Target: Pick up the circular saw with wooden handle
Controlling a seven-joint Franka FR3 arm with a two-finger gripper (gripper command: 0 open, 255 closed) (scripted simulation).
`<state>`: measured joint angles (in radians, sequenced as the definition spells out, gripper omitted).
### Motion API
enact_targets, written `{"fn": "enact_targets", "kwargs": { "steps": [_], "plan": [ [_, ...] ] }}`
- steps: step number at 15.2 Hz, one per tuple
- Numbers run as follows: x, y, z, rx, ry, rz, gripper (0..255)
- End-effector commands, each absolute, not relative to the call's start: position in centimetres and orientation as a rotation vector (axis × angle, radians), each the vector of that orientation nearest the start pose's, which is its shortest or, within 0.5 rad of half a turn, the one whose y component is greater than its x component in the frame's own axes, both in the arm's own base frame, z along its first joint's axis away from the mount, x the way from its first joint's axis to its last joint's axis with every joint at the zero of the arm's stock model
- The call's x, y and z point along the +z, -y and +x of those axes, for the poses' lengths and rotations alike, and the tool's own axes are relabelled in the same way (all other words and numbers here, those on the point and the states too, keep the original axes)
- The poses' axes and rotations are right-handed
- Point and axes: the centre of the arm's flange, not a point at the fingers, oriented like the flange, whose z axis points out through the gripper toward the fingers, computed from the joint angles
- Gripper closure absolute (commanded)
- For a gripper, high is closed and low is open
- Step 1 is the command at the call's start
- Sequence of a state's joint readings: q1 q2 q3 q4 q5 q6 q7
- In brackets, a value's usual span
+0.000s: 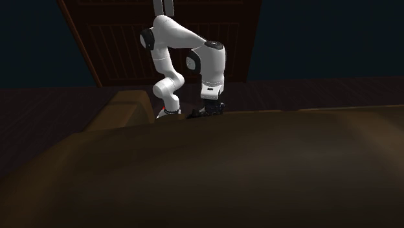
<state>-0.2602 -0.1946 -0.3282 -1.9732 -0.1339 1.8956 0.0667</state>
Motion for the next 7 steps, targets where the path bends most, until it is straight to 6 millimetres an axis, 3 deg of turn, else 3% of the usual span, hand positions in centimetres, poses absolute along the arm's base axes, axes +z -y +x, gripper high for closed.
{"fn": "enact_targets", "kwargs": {
  "steps": [1,5,7],
  "plan": [
    [57.0,30.3,41.7,-0.141,-0.981,-3.078,255],
    [59.1,30.3,41.7,-0.141,-0.981,-3.078,255],
    [59.2,30.3,41.7,-0.141,-0.981,-3.078,255]
  ]
}}
